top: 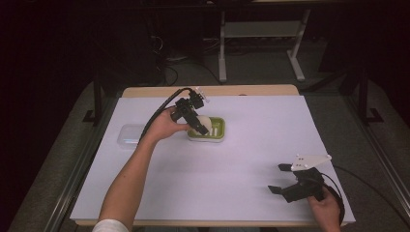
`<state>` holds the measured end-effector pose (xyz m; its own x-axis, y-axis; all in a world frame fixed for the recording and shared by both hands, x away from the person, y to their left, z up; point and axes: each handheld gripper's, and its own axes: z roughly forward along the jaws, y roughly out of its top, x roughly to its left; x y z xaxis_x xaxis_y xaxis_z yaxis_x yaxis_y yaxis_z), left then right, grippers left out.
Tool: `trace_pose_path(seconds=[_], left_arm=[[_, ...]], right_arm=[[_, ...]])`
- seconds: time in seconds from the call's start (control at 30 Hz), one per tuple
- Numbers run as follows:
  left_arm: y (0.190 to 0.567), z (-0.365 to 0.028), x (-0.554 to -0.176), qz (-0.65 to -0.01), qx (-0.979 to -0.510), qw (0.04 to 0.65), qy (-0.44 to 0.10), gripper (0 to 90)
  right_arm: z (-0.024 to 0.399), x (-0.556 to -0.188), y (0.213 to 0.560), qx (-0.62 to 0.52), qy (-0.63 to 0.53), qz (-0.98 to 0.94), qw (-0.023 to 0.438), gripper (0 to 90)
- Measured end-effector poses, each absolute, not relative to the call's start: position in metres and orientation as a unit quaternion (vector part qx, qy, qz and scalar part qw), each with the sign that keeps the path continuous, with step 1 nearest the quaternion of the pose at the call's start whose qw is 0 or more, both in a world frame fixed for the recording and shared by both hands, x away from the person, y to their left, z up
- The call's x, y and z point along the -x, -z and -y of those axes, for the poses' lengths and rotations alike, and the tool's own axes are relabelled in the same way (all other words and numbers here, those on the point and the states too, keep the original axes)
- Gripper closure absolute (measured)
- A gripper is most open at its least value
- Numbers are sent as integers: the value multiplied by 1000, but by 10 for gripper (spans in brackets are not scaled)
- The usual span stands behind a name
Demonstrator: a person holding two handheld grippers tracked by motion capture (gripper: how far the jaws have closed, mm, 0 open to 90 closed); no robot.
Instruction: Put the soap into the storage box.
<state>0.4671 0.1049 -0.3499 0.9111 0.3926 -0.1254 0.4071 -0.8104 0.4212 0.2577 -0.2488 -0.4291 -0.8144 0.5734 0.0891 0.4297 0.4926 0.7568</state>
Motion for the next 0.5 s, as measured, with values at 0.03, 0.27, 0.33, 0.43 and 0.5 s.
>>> trace_pose_path(seconds=[0.03, 0.27, 0.33, 0.43, 0.5], left_arm=[[351, -105, -468, -214, -949, 230, 18, 233], [357, -104, -474, -231, -944, 234, 14, 233], [358, -104, -476, -233, -943, 235, 15, 233], [363, -102, -479, -241, -941, 236, 16, 233], [368, -101, -483, -245, -940, 236, 16, 233]], right_arm=[[249, -258, 429, -290, -412, -859, 88, 136], [248, -258, 429, -293, -410, -860, 84, 136], [248, -258, 429, -292, -411, -859, 86, 136], [248, -258, 429, -292, -411, -859, 86, 136], [249, -258, 429, -293, -409, -860, 86, 136]])
